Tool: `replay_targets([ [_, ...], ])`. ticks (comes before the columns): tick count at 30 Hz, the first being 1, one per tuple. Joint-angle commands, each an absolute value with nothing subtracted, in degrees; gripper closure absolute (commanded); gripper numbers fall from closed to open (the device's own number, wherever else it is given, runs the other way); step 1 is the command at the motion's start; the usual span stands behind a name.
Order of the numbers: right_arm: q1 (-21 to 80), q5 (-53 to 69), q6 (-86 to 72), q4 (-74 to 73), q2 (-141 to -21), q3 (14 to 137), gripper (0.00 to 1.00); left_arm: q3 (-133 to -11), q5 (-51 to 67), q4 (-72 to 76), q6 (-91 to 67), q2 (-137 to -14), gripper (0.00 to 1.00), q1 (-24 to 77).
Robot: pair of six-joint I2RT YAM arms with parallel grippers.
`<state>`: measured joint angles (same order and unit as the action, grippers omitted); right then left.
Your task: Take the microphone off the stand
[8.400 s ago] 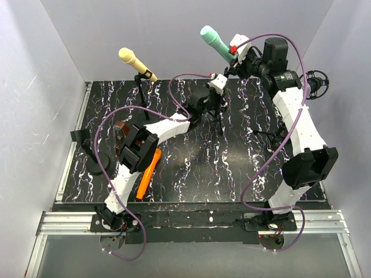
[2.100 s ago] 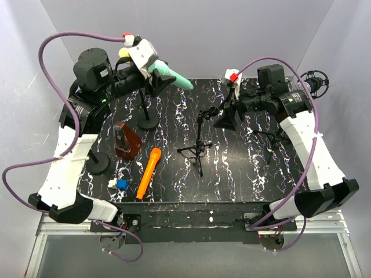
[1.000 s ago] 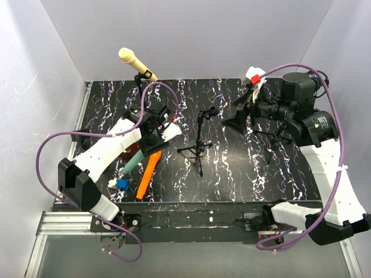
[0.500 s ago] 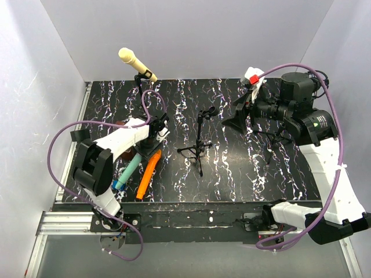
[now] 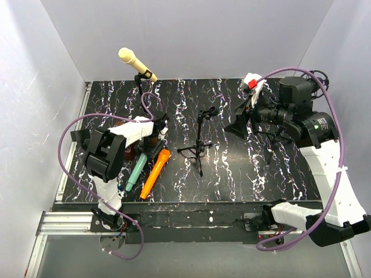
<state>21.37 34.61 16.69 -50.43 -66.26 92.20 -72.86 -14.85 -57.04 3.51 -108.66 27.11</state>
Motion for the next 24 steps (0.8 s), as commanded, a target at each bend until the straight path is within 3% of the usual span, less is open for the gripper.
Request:
replay_targets([
  [1, 21.18, 34.54, 13.89, -49.48, -63.72, 89.39, 0.13, -74.0, -13.8, -55.72, 2.55, -106.62, 0.46, 27.07],
  [8, 20.66, 35.86, 9.76, -48.78, -61.7, 83.51, 0.13, -77.25, -11.53, -58.0, 3.69, -100.21, 0.21, 27.07],
  [12, 19.78, 35.86, 7.04, -47.64, -59.6, 77.45, 0.13, -81.46, -0.03, -59.59, 8.33, -93.62, 0.2, 27.42],
  [15, 18.64, 37.7, 5.01, -45.71, -58.36, 72.44, 0.14, -82.53, 19.36, -56.36, 16.84, -86.25, 0.19, 27.42],
  [20, 18.37, 40.95, 7.47, -45.88, -60.02, 68.21, 0.18, -71.92, 38.04, -29.59, 21.98, -73.49, 0.19, 28.74],
  [24, 18.11, 46.57, 3.53, -45.36, -64.24, 68.12, 0.21, -75.74, 45.42, -23.82, 21.1, -78.91, 0.24, 29.88],
])
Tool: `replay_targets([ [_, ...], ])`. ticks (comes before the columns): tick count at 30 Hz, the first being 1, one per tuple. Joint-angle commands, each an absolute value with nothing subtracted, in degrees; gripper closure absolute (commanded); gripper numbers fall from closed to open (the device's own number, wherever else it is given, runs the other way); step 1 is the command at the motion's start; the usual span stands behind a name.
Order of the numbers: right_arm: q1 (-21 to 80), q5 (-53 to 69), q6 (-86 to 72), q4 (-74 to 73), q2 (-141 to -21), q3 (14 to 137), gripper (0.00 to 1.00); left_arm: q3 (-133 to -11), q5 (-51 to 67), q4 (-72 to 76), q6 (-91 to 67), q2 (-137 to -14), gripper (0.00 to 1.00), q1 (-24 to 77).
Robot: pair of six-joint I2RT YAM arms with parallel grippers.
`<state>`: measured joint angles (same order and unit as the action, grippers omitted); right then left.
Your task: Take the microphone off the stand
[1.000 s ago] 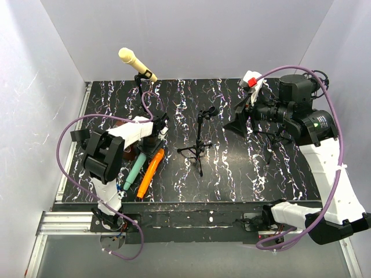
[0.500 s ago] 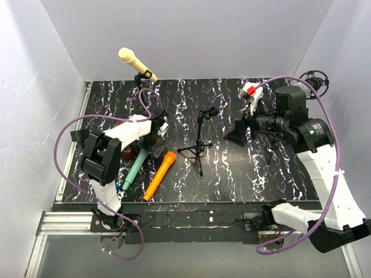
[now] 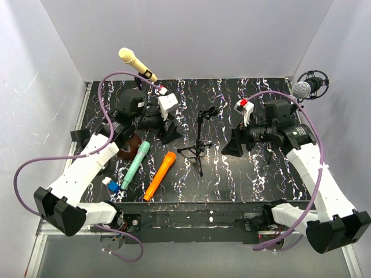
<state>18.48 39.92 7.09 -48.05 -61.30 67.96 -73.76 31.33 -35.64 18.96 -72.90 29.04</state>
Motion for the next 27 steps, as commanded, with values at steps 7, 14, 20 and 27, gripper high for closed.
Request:
replay_targets([
  [7, 17.93, 50.88, -1.75, -39.82, -68.02, 65.13, 0.21, -79.89, 48.7, -16.1, 16.98, -86.04, 0.28, 33.13],
  [14, 17.93, 51.77, -6.23, -34.2, -71.36, 63.72, 0.23, -80.24, 45.44, -7.56, 7.39, -87.54, 0.43, 36.3],
  [20, 17.93, 51.33, -11.95, -29.36, -75.75, 63.72, 0.26, -82.61, 42.46, -11.16, 7.65, -86.57, 0.84, 36.21],
  [27, 17.93, 52.38, -19.86, -24.44, -83.4, 66.18, 0.27, -79.02, 18.93, -8.88, -1.47, -83.76, 1.0, 36.39],
])
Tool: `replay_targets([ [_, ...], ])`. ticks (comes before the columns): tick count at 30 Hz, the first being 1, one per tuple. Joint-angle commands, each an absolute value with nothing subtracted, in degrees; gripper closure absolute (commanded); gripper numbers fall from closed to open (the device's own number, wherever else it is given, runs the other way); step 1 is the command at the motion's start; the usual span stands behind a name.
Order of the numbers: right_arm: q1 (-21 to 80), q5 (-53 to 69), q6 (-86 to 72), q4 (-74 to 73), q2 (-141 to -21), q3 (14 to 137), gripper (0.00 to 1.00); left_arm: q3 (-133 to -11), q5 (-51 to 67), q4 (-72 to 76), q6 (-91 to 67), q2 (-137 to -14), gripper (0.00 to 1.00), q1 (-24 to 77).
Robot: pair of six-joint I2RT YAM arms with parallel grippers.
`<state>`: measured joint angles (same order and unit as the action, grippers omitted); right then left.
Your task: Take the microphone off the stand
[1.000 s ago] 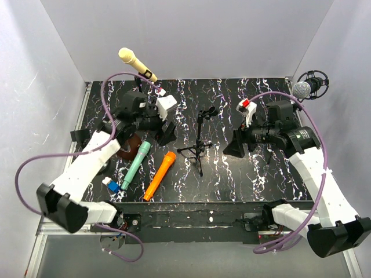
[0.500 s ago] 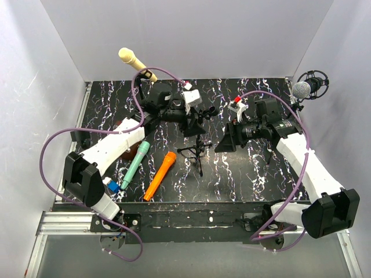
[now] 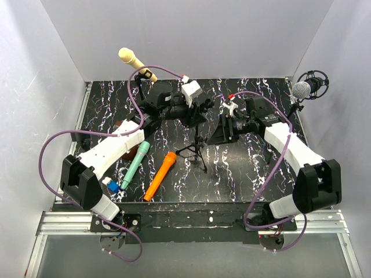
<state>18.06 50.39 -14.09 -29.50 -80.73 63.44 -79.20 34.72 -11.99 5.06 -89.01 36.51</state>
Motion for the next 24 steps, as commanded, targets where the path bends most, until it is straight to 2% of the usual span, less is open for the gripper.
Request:
replay_targets([
  [1, 17.93, 52.47, -20.47, -24.09, -84.28, 66.36, 0.27, -78.93, 16.98, -8.88, -2.45, -83.67, 1.0, 36.3],
  [8, 17.93, 55.8, -24.95, -18.29, -89.91, 68.46, 0.35, -78.75, 13.45, -10.72, -5.01, -83.49, 1.0, 36.74],
  [14, 18.28, 56.07, -28.48, -15.2, -95.35, 72.33, 0.35, -79.89, 10.73, -12.57, -6.76, -83.93, 1.0, 36.74],
  [24, 18.81, 57.48, -29.18, -14.85, -102.12, 77.08, 0.43, -81.12, 12.65, -12.74, -8.52, -85.69, 1.0, 36.12],
])
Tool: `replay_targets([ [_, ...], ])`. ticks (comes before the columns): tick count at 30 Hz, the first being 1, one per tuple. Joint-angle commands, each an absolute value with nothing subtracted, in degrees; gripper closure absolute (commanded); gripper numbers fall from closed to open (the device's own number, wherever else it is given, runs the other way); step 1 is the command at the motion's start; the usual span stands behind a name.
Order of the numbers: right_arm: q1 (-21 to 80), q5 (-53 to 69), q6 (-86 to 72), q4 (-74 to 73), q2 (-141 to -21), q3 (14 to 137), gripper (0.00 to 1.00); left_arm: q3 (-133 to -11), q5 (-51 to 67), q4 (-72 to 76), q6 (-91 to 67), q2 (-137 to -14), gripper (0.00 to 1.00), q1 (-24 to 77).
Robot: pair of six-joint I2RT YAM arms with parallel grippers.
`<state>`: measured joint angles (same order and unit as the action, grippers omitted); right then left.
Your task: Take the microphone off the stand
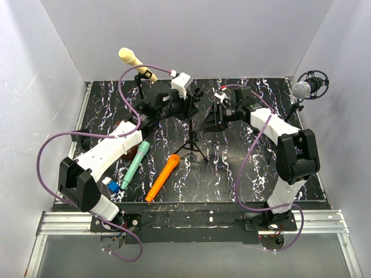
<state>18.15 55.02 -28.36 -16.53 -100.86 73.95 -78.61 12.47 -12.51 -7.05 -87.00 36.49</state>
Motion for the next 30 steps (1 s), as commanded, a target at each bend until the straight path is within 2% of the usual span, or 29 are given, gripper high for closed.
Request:
replay_targets([
  [1, 18.9, 57.74, -29.35, -14.77, -102.48, 77.17, 0.44, -81.12, 12.83, -12.74, -8.79, -85.95, 1.0, 36.12],
  [5, 19.51, 59.23, -30.14, -14.06, -103.36, 77.78, 0.48, -81.65, 12.57, -13.01, -9.4, -86.22, 1.0, 35.77],
  [15, 20.83, 63.72, -32.43, -11.08, -105.38, 78.66, 0.48, -82.09, 12.92, -12.92, -10.55, -86.75, 1.0, 34.8],
  [19, 21.44, 64.25, -32.34, -11.07, -106.7, 80.06, 0.52, -82.35, 13.18, -13.01, -10.81, -86.92, 1.0, 34.63],
  [27, 21.71, 65.13, -32.43, -9.85, -107.05, 79.98, 0.72, -82.27, 13.36, -12.92, -11.07, -87.01, 1.0, 34.45],
  [30, 21.8, 65.74, -31.82, -8.62, -106.35, 79.72, 0.86, -82.53, 12.4, -12.31, -10.99, -86.92, 1.0, 34.28],
])
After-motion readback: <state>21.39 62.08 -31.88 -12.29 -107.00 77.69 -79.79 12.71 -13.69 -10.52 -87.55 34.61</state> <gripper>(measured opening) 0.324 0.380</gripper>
